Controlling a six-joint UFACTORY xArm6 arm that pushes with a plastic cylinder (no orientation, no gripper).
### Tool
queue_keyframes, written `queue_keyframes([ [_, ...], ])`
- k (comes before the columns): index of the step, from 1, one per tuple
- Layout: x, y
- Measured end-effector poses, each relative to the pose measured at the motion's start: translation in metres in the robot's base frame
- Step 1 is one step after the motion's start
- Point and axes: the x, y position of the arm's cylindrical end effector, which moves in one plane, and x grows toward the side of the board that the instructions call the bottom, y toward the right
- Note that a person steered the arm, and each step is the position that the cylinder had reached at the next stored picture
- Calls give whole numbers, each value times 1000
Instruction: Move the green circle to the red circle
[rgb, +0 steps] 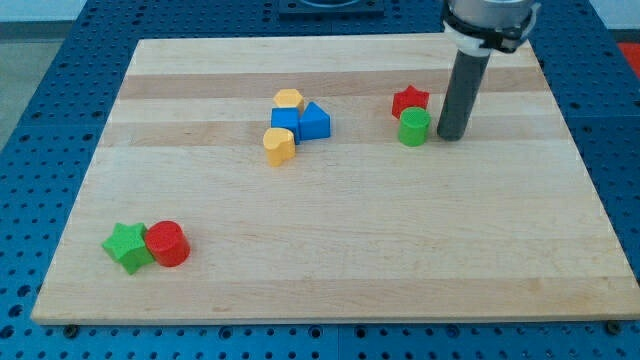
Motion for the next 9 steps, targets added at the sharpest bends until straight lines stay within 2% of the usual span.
queue_keyframes([
  [1,-11,-4],
  [3,-10,-56],
  [6,43,-126],
  [9,51,-236],
])
